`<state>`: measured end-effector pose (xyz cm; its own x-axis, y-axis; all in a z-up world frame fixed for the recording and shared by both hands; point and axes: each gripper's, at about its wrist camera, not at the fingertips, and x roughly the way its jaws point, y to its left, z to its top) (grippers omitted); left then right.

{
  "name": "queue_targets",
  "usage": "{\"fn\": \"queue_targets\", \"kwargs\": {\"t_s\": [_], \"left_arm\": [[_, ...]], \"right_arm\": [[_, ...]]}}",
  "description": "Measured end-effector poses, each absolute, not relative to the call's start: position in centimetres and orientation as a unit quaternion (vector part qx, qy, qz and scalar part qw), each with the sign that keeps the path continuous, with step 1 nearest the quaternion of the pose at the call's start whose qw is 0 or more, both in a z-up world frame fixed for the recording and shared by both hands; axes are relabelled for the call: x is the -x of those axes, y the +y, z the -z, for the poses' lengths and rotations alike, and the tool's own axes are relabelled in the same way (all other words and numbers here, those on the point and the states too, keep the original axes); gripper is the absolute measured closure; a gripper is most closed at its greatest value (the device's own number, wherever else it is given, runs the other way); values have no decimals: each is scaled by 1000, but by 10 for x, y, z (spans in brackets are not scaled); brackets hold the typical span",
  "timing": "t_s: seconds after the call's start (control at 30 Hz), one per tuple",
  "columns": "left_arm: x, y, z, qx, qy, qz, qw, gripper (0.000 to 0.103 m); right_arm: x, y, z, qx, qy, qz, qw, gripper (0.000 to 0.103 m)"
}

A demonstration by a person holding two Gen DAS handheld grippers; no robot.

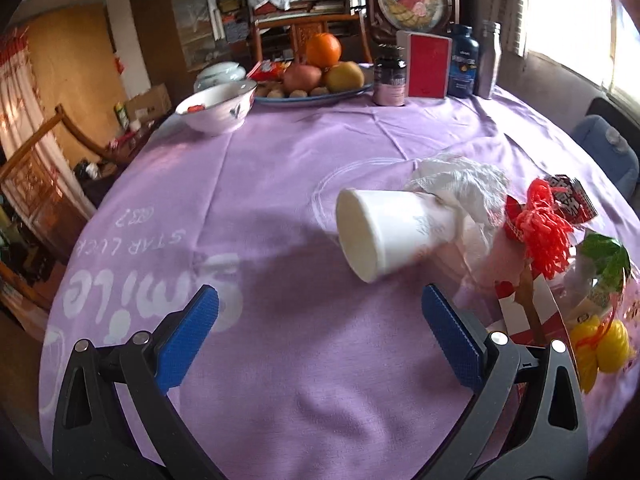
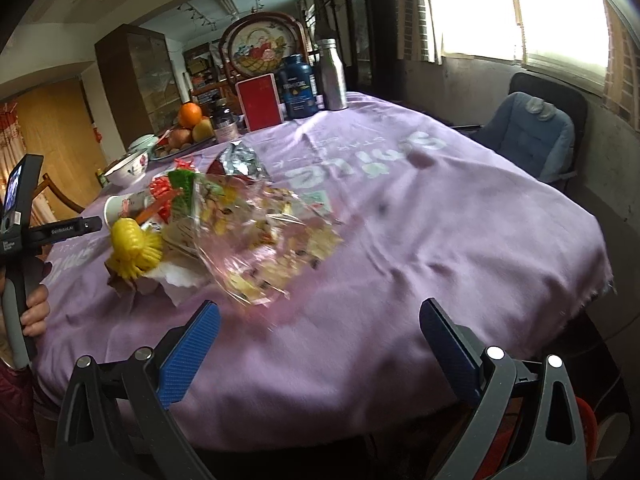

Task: Collect trash
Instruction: 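Reach the left tool to the white paper cup and close on it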

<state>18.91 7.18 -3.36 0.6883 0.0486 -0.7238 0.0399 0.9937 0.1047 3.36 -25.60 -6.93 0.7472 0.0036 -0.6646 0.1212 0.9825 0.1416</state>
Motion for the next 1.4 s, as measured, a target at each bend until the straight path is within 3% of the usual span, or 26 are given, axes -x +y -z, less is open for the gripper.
{"fn": "queue_targets", "kwargs": {"t_s": [0.4, 0.73, 1.03, 1.27, 1.4], "left_arm": [[-218, 28, 41, -120, 397, 57, 908, 6], [-256, 16, 72, -189, 411, -5, 892, 5], [-247, 69, 61, -98, 411, 24, 906, 5], [-258, 18, 55, -171, 387, 0, 906, 5], [-277, 27, 70, -182, 398, -26, 899, 5]], "right_arm": [[-43, -241, 68, -72, 360, 22, 930, 5], [-44, -238, 68, -64, 361, 27, 930, 5], [-50, -242, 74, -82, 369, 15, 926, 5], [-47, -240, 69, -78, 365, 20, 927, 5], [-45, -237, 65, -69, 360, 26, 930, 5]]}}
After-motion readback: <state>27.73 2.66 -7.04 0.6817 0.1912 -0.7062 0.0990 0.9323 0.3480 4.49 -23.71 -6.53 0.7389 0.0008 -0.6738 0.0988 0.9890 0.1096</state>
